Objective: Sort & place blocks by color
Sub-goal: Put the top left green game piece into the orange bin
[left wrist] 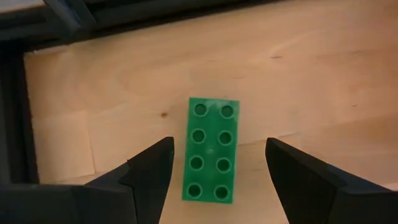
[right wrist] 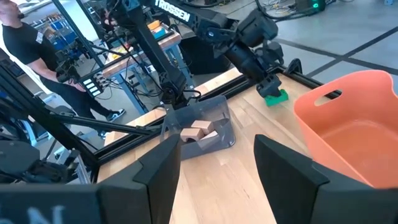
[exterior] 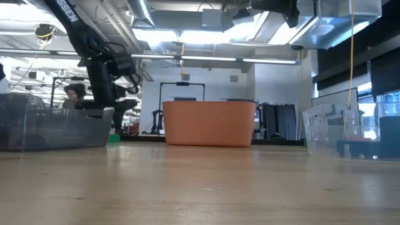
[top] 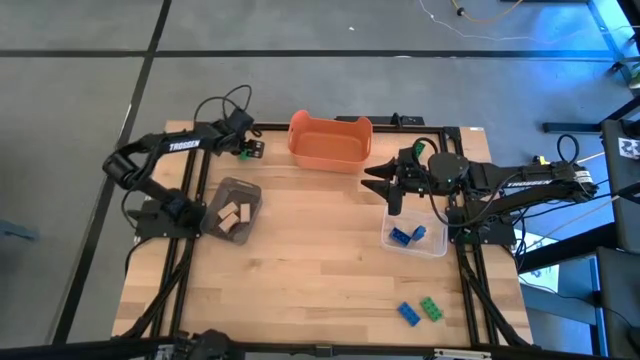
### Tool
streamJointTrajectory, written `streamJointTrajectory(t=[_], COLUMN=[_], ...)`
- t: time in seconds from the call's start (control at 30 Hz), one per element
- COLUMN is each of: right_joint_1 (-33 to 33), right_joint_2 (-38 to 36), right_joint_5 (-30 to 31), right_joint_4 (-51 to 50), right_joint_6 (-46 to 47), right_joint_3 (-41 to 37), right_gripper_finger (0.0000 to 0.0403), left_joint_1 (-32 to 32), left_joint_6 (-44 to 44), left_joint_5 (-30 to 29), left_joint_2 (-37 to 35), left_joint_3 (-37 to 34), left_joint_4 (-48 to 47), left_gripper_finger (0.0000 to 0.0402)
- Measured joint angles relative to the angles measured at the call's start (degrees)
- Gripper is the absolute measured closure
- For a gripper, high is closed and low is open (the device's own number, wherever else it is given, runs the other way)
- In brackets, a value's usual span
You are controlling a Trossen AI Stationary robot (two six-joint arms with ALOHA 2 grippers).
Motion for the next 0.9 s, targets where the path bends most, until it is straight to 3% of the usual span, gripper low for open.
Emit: streamJointTrajectory(t=[0.43, 0.57, 0.7, 0.9], right_joint_1=[0.0, 0.0, 0.0, 0.0], right_joint_2=[0.0, 0.0, 0.0, 0.0], right_joint_5=[0.0, 0.0, 0.0, 0.0], right_joint_4=[0.0, 0.0, 0.0, 0.0], right_joint_6=[1.6, 1.5, 1.4, 1.3], right_joint_3=[0.0, 0.0, 0.0, 0.0], right_gripper_finger=[0.0199, 0.0198, 0.0199, 0.0199], left_joint_1=[-0.9, -0.9, -2.1, -6.5], left_joint_6=[2.6, 4.0, 4.2, 4.1], left_joint_5=[0.6, 1.5, 2.9, 11.4], left_joint_2=[5.5, 5.5, 5.3, -0.8], left_joint_3=[0.0, 0.0, 0.1, 0.0], left_joint_4=[0.4, -0.8, -2.2, -3.5], left_gripper_finger=[0.0158, 0.0193, 0.0269, 0.0277])
